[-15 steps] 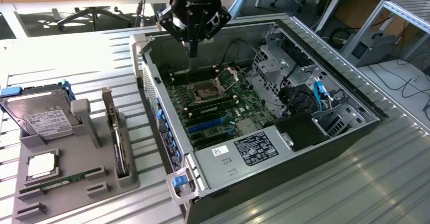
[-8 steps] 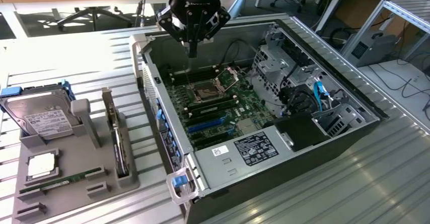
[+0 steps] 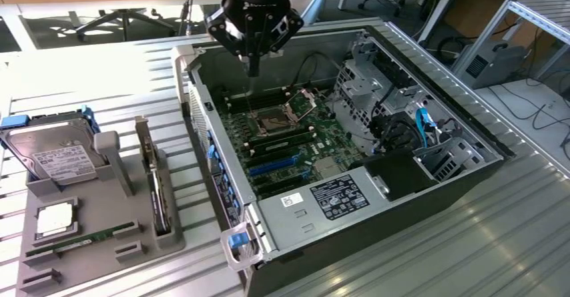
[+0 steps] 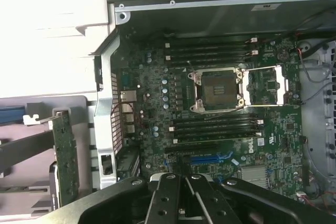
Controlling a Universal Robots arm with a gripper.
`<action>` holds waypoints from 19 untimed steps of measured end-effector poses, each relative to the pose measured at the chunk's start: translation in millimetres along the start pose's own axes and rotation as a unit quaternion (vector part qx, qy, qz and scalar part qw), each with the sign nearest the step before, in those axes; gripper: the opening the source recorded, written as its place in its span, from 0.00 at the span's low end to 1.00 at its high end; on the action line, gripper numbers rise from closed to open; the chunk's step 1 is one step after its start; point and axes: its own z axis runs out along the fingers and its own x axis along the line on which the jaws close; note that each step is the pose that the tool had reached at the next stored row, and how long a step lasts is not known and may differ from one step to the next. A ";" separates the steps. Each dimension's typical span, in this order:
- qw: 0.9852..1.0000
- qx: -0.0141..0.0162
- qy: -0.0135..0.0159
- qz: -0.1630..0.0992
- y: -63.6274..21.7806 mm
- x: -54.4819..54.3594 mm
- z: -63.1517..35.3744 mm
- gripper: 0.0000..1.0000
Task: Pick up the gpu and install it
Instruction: 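Reach for the gpu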
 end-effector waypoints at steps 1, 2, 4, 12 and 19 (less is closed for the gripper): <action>1.000 0.000 0.000 0.000 0.0 0.5 -0.1 0.11; 1.000 0.000 0.000 0.000 0.0 0.8 -0.1 0.11; 1.000 0.000 0.000 0.000 -0.1 1.4 -0.1 0.11; 1.000 0.000 0.000 0.000 -0.4 5.5 -0.2 0.11; 1.000 0.000 0.000 0.000 -0.7 9.6 -0.3 0.11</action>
